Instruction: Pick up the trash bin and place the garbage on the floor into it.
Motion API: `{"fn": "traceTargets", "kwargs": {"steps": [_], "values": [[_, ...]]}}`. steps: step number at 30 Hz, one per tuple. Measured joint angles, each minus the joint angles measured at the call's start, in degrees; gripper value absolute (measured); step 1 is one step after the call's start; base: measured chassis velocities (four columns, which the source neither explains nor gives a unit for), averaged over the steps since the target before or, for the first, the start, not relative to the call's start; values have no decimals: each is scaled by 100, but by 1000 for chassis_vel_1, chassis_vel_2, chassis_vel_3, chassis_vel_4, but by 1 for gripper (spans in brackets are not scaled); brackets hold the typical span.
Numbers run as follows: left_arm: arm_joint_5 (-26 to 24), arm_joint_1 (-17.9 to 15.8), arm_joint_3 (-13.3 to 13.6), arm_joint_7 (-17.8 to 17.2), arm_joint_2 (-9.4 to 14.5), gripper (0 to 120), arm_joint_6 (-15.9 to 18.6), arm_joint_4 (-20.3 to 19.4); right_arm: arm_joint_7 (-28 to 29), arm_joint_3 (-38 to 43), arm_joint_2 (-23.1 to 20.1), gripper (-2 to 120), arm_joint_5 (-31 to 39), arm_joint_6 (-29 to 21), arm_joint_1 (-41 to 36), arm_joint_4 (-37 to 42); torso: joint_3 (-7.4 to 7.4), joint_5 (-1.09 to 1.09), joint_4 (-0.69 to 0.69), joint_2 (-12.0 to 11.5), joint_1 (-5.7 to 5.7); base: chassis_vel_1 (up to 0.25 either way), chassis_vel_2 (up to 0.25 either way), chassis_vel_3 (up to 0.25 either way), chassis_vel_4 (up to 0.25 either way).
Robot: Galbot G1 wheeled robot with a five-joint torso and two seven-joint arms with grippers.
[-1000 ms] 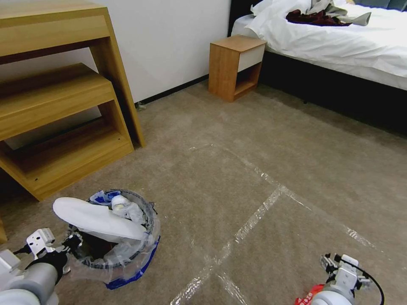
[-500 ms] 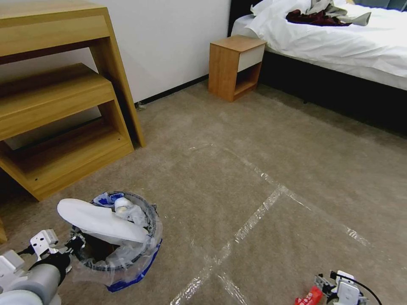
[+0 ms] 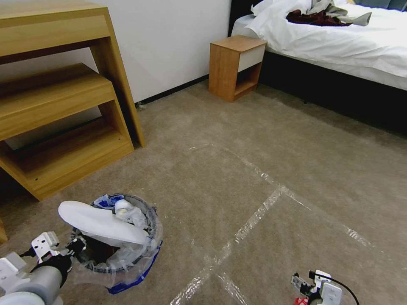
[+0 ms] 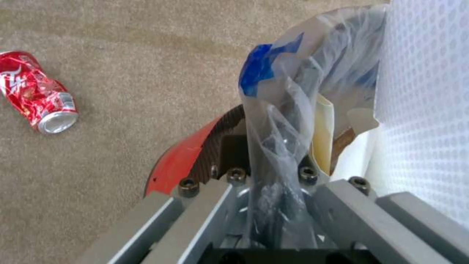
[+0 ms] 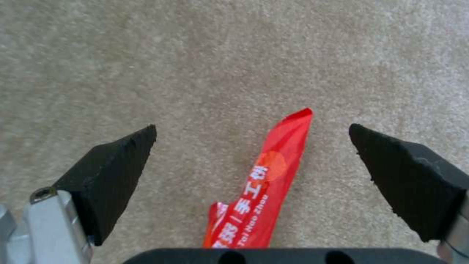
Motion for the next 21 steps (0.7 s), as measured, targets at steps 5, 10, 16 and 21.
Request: {"fn": "traceTargets", "kwargs": {"steps": [5, 10, 16, 21], "values": [[32, -21, 15, 15, 8, 0, -4, 39, 70, 5, 13, 100, -69, -61, 110, -176, 0, 0, 0, 0, 0, 0, 0, 0, 0], [33, -44, 25, 17, 26, 0, -6, 84, 133, 2, 31, 100, -133, -112, 229, -361, 0, 0, 0, 0, 0, 0, 0, 0, 0], [33, -58, 33, 17, 40, 0, -7, 112, 150, -13, 37, 100, -99, -150, 310, -456, 0, 0, 0, 0, 0, 0, 0, 0, 0], [35, -69, 47, 15, 58, 0, -9, 143, 187, -67, 39, 100, 4, -201, 333, -532, 0, 0, 0, 0, 0, 0, 0, 0, 0]]}}
